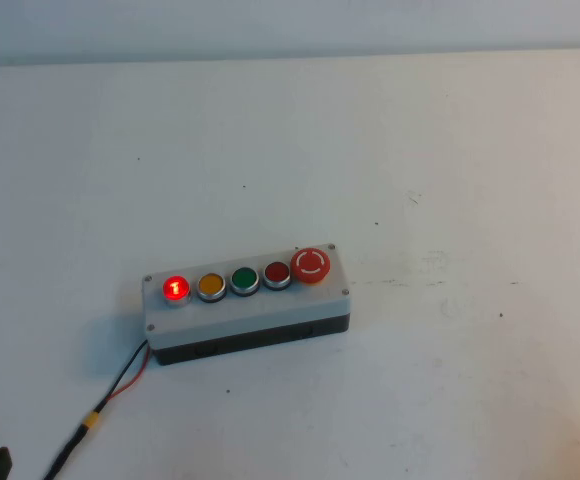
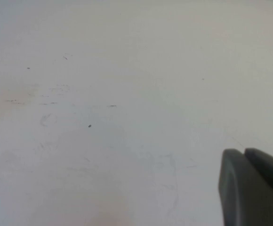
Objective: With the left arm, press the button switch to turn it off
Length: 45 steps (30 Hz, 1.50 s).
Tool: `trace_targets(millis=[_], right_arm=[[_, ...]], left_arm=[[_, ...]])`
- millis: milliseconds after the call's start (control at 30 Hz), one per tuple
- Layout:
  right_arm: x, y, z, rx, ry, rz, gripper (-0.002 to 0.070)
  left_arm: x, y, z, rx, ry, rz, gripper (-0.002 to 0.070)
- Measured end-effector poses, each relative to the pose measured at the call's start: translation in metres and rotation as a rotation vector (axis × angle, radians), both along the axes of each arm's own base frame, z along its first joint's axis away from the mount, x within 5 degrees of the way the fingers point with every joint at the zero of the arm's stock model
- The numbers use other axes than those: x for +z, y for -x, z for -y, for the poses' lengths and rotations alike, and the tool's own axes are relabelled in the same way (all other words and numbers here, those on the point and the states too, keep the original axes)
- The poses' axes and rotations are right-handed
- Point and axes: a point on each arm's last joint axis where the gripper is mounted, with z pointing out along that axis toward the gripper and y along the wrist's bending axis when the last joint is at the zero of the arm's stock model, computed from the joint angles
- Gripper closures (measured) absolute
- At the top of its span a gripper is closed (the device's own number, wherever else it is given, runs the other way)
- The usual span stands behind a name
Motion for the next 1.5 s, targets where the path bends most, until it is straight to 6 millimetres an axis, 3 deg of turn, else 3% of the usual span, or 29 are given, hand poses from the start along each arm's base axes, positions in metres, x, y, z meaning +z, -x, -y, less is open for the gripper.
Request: trace_targets(millis=[1233, 1333, 1500], right_arm=[[0.0, 0.0, 0.0, 0.0, 0.0, 0.0, 0.0692], [0.0, 0.0, 0.0, 0.0, 0.0, 0.0, 0.0692], [0.0, 0.0, 0.0, 0.0, 0.0, 0.0, 0.0692]], left_arm=[[0.001, 0.0, 0.001, -0.002, 0.014, 0.008, 0.0677], [0.003, 0.0, 0.002, -0.004, 0.079, 0.019, 0.0677], [0.019, -0.002, 0.007, 0.024, 0.482, 0.088, 0.0677]])
